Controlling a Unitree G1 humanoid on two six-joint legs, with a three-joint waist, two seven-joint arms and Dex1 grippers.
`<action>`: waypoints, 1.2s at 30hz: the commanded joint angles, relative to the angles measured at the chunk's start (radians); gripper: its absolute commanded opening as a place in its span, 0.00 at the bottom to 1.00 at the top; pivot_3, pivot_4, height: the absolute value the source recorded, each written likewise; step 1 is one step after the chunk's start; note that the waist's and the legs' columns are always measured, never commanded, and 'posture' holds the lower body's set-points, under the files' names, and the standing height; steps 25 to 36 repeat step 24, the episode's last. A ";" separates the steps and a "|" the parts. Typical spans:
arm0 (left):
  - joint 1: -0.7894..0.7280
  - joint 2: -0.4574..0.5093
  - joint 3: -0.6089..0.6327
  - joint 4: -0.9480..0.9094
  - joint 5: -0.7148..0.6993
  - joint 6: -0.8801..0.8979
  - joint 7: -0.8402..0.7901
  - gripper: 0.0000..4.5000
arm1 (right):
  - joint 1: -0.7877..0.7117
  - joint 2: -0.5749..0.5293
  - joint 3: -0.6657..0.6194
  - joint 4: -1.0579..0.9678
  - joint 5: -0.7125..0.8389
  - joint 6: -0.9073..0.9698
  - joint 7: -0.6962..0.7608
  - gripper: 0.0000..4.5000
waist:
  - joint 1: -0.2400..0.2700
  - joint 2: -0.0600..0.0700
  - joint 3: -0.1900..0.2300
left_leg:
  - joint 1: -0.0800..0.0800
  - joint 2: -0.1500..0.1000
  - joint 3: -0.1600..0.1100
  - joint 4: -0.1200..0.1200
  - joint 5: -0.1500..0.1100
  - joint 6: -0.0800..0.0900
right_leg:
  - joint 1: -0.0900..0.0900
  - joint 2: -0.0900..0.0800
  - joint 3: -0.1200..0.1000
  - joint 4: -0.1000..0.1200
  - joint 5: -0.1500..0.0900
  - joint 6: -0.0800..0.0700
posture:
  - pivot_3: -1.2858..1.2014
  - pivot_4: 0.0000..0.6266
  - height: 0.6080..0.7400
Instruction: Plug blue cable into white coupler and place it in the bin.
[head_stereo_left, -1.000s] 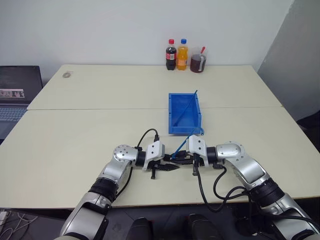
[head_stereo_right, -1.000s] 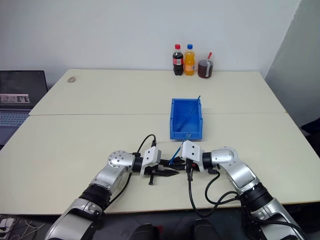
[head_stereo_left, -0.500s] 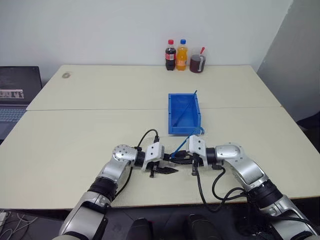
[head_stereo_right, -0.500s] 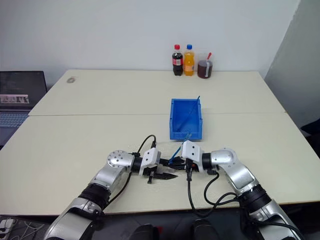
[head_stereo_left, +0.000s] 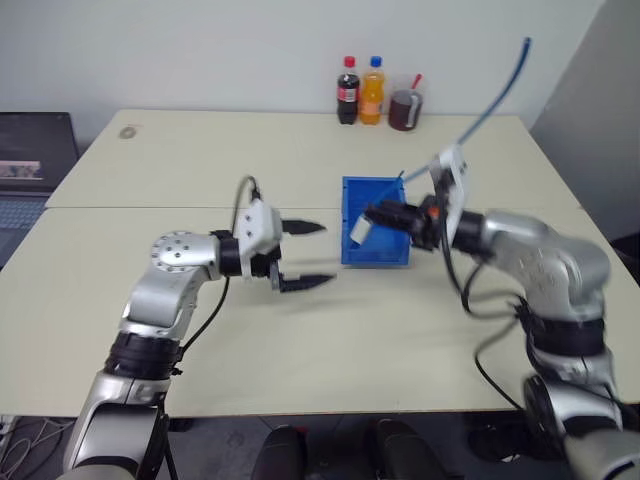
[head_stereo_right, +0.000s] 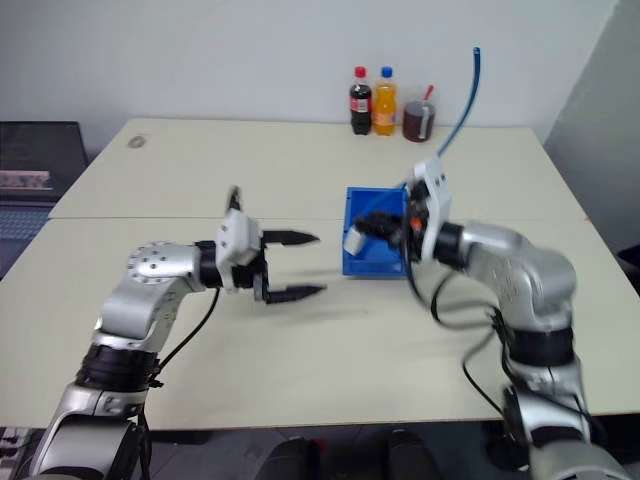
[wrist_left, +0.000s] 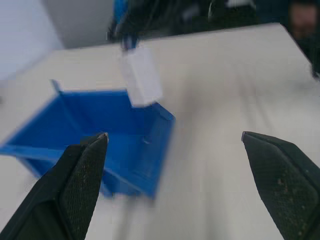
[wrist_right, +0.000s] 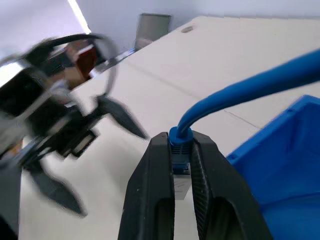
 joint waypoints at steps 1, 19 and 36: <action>0.048 -0.045 0.045 -0.159 -0.048 0.128 0.170 1.00 | -0.141 -0.013 -0.008 0.257 -0.048 -0.031 -0.007 0.04 | 0.000 0.000 0.001 | -0.001 -0.001 0.000 -0.001 0.000 0.000 | -0.001 -0.001 0.000 0.000 0.001 -0.001 | 0.52 0.24 1.00; 0.119 -0.108 0.080 -0.206 -0.015 0.241 0.465 1.00 | -0.243 -0.115 0.102 0.492 -0.250 -0.192 0.100 0.98 | 0.005 -0.001 0.002 | -0.005 -0.001 0.005 0.000 0.000 0.001 | -0.004 0.000 -0.002 0.000 0.001 -0.001 | 0.52 0.24 1.00; 0.115 -0.135 0.127 -0.129 -0.011 0.231 0.538 1.00 | 0.061 -0.181 0.032 -0.048 -0.257 -0.211 -0.009 0.99 | 0.020 -0.001 0.002 | -0.010 0.000 0.000 0.002 -0.001 0.000 | -0.005 -0.002 -0.003 -0.001 0.000 0.000 | 0.52 0.24 1.00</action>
